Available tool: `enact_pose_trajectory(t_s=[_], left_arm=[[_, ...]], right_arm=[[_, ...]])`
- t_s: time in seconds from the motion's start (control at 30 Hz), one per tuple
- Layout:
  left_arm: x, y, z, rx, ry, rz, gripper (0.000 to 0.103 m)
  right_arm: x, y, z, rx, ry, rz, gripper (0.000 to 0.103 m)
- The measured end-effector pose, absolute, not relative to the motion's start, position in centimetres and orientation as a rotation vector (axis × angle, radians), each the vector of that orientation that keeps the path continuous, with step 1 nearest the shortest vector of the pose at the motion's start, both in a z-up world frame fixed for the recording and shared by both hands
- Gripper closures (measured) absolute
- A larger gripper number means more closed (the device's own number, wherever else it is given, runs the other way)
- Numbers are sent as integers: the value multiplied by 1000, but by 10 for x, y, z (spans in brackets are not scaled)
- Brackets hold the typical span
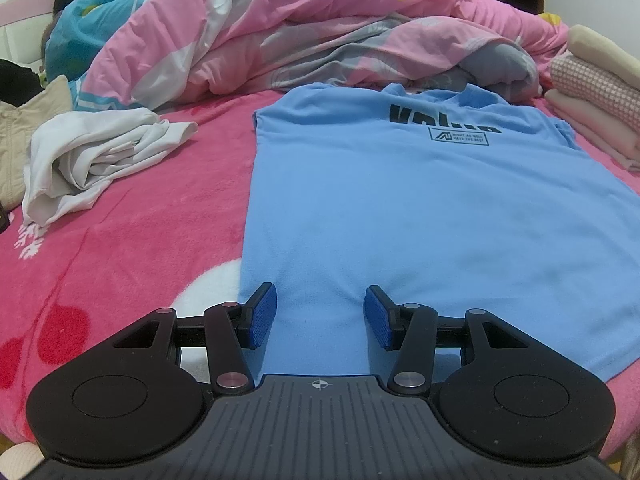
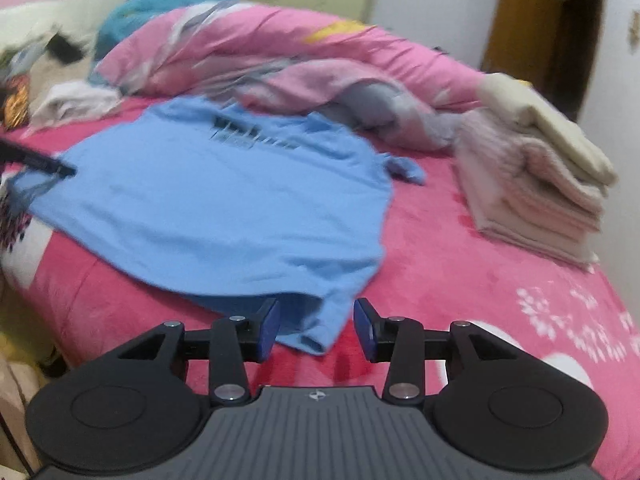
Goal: Fold clothes
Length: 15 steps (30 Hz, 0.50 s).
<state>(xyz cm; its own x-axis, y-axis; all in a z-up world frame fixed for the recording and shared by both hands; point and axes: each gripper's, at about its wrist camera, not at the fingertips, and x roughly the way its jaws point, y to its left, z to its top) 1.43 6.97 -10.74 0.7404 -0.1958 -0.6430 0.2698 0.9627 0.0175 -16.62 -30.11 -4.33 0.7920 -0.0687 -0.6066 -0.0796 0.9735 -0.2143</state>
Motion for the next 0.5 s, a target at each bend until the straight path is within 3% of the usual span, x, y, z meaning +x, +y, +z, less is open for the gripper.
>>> enact_pose_trajectory(t_s=[0.23,0.3,0.4,0.5], left_arm=[[14,70,-108,110,689,-255,54],[13,70,-108,110,688,-256,54],[13,70,-108,110,687,-258,54],[14,71,-108,108,687,-260,54]], right_arm=[[-152,-291,-60,-311,707,-22,66],[-153,-292,-60,-289,702,-36,84],[-163,-300,-55,-229,671,-107,98],[-177,-314,-49,-139,638,-184,99]])
